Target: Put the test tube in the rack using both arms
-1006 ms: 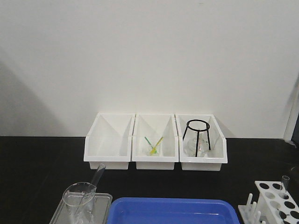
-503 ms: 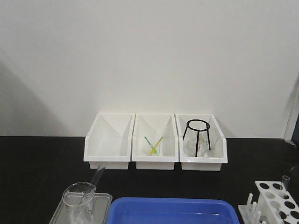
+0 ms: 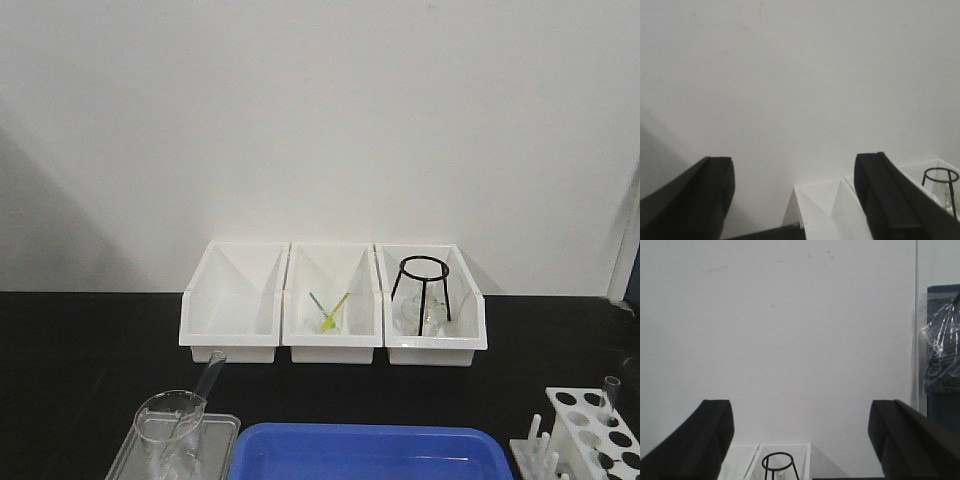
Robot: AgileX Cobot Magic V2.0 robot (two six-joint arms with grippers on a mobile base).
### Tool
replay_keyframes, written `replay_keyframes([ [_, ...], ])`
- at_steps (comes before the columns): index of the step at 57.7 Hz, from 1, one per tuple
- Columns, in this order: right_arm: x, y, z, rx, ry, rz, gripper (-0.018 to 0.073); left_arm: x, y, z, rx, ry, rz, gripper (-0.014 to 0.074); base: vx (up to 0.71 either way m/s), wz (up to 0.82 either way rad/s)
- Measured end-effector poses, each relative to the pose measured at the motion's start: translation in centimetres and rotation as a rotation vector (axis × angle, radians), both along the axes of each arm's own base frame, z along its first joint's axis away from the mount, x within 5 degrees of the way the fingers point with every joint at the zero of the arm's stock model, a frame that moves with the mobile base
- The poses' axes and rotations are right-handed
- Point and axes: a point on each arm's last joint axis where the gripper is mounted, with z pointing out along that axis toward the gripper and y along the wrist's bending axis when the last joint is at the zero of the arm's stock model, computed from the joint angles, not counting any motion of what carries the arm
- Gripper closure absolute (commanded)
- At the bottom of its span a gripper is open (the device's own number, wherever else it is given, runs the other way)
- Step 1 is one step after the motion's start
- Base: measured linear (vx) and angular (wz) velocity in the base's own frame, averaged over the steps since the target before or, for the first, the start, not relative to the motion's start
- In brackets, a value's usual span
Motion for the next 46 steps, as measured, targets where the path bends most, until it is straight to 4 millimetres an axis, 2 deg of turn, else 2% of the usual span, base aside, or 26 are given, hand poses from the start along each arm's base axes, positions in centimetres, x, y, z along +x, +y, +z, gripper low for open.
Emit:
replay_keyframes([
  [10, -0.1, 0.0, 0.3, 0.024, -0.033, 0.002, -0.0036, -0.1, 0.0, 0.6, -0.021, -0.060, -0.002, 0.0024, 0.00, 0.00],
  [16, 0.2, 0.0, -0.9, -0.007, -0.005, -0.002, -0.0004, 0.5, -0.3, -0.1, 0.074, -0.051, -0.002, 0.0078, 0.00, 0.00],
  [19, 0.4, 0.0, -2.1, -0.031, 0.027, -0.005, 0.0008, 1.1, -0.6, -1.1, 0.124, -0.027, -0.014, 0.0098, 0.00, 0.00],
  [34, 0.9, 0.1, -9.2, -0.071, 0.234, -0.001, 0.0023, 6.4, -4.5, -9.2, 0.303, 0.268, -0.171, 0.0130, 0.00, 0.00],
  [38, 0.9, 0.1, -10.0, -0.091, 0.248, 0.000, 0.0023, 8.0, -5.7, -11.2, 0.333, 0.329, -0.214, 0.0130, 0.00, 0.00],
  [46, 0.9, 0.2, -9.7, -0.146, 0.198, 0.002, 0.0023, 11.6, -8.0, -14.6, 0.382, 0.449, -0.268, 0.0130, 0.00, 0.00],
])
